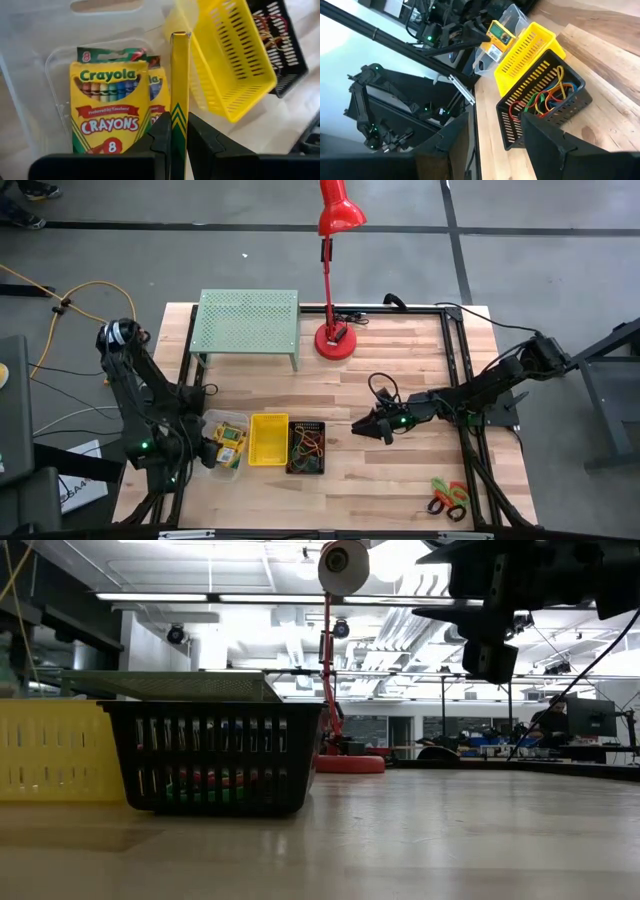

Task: Pick & Place Office Desk Supplies
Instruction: Put the crayon box into the transparent box

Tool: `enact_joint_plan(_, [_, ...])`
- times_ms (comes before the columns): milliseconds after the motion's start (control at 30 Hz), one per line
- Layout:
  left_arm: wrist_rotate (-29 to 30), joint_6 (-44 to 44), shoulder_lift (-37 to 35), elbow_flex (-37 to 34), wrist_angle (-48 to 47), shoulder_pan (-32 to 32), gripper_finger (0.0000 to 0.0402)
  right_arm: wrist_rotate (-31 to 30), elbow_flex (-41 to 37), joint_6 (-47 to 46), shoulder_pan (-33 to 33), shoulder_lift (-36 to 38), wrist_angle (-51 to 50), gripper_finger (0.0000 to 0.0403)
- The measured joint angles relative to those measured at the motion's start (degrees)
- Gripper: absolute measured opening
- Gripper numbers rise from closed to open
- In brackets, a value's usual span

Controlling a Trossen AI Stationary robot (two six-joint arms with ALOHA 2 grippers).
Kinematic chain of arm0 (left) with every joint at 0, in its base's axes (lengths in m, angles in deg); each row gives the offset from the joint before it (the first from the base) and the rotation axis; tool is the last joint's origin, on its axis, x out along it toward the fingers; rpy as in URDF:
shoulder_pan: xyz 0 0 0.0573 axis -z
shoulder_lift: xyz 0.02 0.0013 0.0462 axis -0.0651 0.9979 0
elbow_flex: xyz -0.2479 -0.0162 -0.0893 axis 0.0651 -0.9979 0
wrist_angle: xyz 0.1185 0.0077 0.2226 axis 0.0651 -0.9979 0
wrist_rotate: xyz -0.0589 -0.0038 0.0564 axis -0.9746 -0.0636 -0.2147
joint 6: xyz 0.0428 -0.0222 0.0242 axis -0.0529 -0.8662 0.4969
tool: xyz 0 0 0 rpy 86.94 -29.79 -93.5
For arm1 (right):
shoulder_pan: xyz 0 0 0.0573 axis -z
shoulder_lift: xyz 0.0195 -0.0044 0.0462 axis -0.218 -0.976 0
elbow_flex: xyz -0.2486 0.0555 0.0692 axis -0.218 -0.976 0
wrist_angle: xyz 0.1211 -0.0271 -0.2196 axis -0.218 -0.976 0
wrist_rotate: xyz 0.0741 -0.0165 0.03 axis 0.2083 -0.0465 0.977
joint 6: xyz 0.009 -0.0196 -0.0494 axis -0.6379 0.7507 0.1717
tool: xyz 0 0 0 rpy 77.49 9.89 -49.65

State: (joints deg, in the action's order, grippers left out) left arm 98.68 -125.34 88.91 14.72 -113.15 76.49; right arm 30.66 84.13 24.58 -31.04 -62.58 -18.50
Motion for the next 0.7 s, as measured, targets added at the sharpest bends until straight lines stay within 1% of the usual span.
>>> enact_joint_plan(100, [-0.4,-2.0,1.5,0.0,0.9,0.0,0.0035,-0.1,0.0,0.4,-0.4,0.0,0.0,0.0166])
enact_joint_plan(333, [-1.6,-2.2,1.9,0.0,3.6,-0.8,0.0038,0.7,0.0,2.2,-0.3,0.0,0.0,0.0166])
enact_joint_plan(567, [-1.7,-1.5,1.9,0.0,3.5,-1.1,0.0073,1.6,0.0,3.1,-0.3,0.0,0.0,0.0166])
enact_joint_plan(700, [-1.6,-1.3,1.9,0.0,3.4,-1.1,0.0086,1.7,0.0,3.2,-0.3,0.0,0.0,0.0166])
